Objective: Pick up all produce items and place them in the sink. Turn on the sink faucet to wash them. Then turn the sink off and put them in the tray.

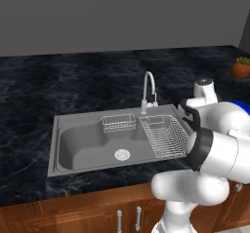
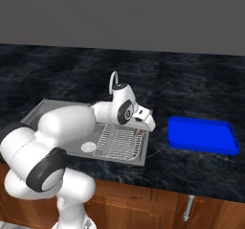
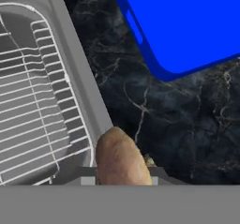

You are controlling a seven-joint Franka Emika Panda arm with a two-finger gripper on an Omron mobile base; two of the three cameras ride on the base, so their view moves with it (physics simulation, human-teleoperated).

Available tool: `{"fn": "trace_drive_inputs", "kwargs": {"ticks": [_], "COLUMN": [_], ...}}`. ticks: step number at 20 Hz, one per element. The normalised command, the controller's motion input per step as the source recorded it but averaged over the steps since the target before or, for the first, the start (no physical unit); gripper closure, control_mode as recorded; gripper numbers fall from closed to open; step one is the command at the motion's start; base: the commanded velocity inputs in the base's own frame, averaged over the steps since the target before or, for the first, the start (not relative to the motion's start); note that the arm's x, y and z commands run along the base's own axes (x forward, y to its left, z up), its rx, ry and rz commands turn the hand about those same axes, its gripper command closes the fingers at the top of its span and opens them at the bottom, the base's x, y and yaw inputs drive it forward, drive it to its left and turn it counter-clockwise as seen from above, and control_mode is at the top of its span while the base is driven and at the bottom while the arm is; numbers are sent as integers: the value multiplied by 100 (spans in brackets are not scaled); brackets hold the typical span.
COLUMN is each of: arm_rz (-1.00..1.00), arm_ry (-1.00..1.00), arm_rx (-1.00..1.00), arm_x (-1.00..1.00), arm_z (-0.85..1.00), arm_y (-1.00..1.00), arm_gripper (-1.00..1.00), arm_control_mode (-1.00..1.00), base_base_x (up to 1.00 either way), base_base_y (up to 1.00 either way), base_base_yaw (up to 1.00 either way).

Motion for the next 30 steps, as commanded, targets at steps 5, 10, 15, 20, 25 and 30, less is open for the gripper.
{"fn": "trace_drive_inputs", "kwargs": {"ticks": [5, 10, 15, 20, 25, 30], "arm_rz": [0, 0, 0, 1, 3, 2], "arm_ry": [0, 0, 0, -2, -5, 1], "arm_rx": [1, 2, 4, 6, 7, 8], "arm_x": [6, 15, 19, 33, 41, 44], "arm_z": [20, 13, 3, 0, -11, -8], "arm_y": [-56, -57, -57, -53, -28, -26], "arm_gripper": [100, 100, 100, 100, 100, 100], "arm_control_mode": [-100, -100, -100, -100, -100, -100], "base_base_x": [0, 0, 0, 0, 0, 0], "base_base_y": [0, 0, 0, 0, 0, 0], "base_base_yaw": [0, 0, 0, 0, 0, 0]}}
